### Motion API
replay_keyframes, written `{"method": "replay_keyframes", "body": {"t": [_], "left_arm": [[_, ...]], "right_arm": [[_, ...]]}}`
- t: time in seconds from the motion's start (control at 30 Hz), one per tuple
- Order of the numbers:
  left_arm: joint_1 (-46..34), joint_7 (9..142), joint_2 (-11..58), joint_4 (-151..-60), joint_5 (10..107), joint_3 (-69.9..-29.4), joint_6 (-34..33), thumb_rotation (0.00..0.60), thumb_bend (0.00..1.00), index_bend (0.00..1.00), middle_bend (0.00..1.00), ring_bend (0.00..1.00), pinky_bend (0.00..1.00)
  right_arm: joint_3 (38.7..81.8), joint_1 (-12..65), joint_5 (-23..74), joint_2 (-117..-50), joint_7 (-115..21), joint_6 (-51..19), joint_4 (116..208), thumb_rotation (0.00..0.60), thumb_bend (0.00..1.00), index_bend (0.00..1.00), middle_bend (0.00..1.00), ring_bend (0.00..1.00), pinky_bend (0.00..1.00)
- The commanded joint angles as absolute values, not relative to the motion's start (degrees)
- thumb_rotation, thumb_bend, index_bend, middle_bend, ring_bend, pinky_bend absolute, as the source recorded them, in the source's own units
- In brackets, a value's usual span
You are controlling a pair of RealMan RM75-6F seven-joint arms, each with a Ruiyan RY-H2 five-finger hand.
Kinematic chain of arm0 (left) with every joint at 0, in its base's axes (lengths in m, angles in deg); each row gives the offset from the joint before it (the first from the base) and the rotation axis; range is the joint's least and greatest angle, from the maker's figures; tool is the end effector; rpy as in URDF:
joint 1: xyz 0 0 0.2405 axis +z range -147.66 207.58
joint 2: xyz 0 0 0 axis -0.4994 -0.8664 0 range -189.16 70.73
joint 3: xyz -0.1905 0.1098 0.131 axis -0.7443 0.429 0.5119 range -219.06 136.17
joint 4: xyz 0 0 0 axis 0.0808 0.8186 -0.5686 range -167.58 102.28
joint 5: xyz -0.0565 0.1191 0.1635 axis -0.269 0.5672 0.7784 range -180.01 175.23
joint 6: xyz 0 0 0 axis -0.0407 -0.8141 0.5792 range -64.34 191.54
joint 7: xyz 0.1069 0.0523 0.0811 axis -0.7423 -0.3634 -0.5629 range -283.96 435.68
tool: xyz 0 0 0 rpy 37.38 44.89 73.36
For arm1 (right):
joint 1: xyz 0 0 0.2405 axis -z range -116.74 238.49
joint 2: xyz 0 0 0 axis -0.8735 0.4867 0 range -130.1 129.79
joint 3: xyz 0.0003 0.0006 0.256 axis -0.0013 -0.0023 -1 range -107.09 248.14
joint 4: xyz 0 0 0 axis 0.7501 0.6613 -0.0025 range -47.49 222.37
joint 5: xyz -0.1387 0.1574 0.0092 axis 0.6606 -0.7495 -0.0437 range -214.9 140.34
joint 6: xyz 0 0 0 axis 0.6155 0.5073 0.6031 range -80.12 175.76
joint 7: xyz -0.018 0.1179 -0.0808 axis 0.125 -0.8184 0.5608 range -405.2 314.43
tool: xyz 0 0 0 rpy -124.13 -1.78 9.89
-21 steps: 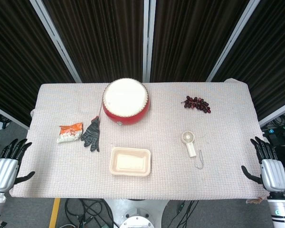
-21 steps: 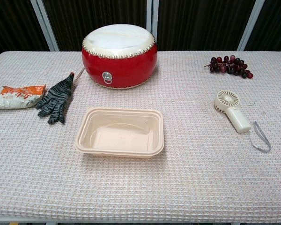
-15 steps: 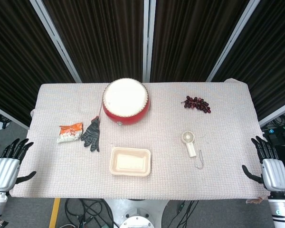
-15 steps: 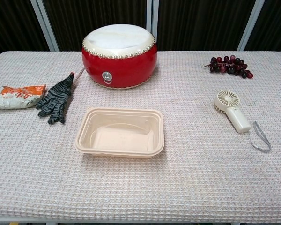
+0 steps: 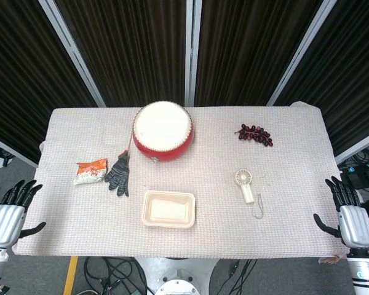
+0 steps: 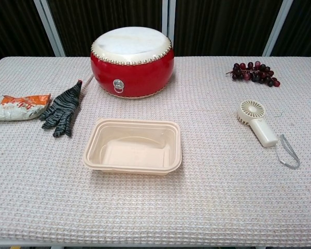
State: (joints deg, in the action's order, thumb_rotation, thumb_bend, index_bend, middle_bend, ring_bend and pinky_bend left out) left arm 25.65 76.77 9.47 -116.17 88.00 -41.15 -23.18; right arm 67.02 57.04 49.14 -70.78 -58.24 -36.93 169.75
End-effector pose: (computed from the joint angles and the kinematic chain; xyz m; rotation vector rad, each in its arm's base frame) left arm -0.3279 0.1677 0.1395 -1.4749 -0.8519 -0.8770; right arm -0.3367 -0.1793 0.1394 1.3046 -1.0313 1.0227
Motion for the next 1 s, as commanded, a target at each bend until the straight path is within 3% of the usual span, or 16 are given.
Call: {"method": "replay_keyframes", "body": {"t": [0.03,0.13,0.23,0.3,0.37,0.43,0.47,0.57,0.63,0.77,0.83,1.0], "left_arm": [[25.58,76.82,9.40,-116.18,87.94,-41.10,-22.93,0.600,0.00,0.13,0.09,0.00,0.16],[25.68,76.64,9.27,-116.38,88.07,-40.82,-22.86,0.600,0.00,0.13,0.09,0.00,0.16],[26.02,76.83,9.68,-115.97,88.08,-40.65,-23.21,0.600,0.00,0.14,0.09,0.00,0.16],[26.05,76.95,9.90,-115.90,87.86,-40.52,-22.85,0.600,0.00,0.14,0.09,0.00,0.16],[25.93,76.91,10.00,-115.81,88.02,-40.49,-22.74,0.600,0.00,0.14,0.09,0.00,0.16],[25.76,77.02,10.04,-115.73,88.17,-40.55,-22.67,0.600,0.00,0.14,0.09,0.00,0.16],[25.70,77.11,10.03,-115.69,88.23,-40.56,-22.65,0.600,0.00,0.14,0.09,0.00,0.16],[25.65,77.33,10.04,-115.45,88.15,-40.58,-22.53,0.600,0.00,0.14,0.09,0.00,0.16],[25.73,77.51,10.06,-115.29,87.96,-40.58,-22.49,0.600,0.00,0.14,0.09,0.00,0.16],[25.90,77.76,10.20,-114.85,87.73,-40.45,-22.39,0.600,0.00,0.14,0.09,0.00,0.16],[25.91,77.92,10.34,-114.66,87.66,-40.45,-22.32,0.600,0.00,0.14,0.09,0.00,0.16],[25.80,78.16,10.57,-114.31,87.80,-40.40,-22.20,0.600,0.00,0.14,0.09,0.00,0.16]], "right_arm": [[67.01,56.96,49.01,-70.89,-58.18,-36.73,169.75,0.600,0.20,0.00,0.00,0.00,0.00],[67.26,56.66,49.26,-70.53,-57.92,-36.08,169.95,0.600,0.29,0.00,0.00,0.00,0.00],[67.64,56.40,49.88,-70.02,-56.74,-35.74,169.90,0.600,0.59,0.00,0.00,0.00,0.00],[67.61,56.25,49.95,-69.80,-56.63,-35.61,170.26,0.600,0.90,0.00,0.00,0.00,0.00],[67.58,56.06,50.33,-69.83,-57.10,-35.72,170.32,0.600,1.00,0.00,0.00,0.00,0.00],[67.55,55.86,50.72,-70.16,-57.05,-35.89,169.91,0.600,1.00,0.00,0.00,0.01,0.04],[67.56,55.78,50.90,-70.40,-56.77,-35.98,169.66,0.600,1.00,0.00,0.01,0.08,0.16],[68.14,55.38,51.58,-71.02,-57.00,-35.31,169.14,0.600,1.00,0.00,0.14,0.49,0.59],[68.45,55.14,51.52,-71.07,-56.52,-34.48,169.03,0.600,1.00,0.00,0.24,0.66,0.72],[68.70,54.76,51.80,-71.62,-55.09,-34.02,168.74,0.600,1.00,0.00,0.44,0.76,0.77],[68.87,54.56,52.06,-71.69,-54.79,-33.82,168.69,0.600,1.00,0.00,0.60,0.78,0.78],[68.90,54.09,51.93,-72.12,-53.59,-33.19,168.83,0.600,1.00,0.00,0.74,0.79,0.78]]}}
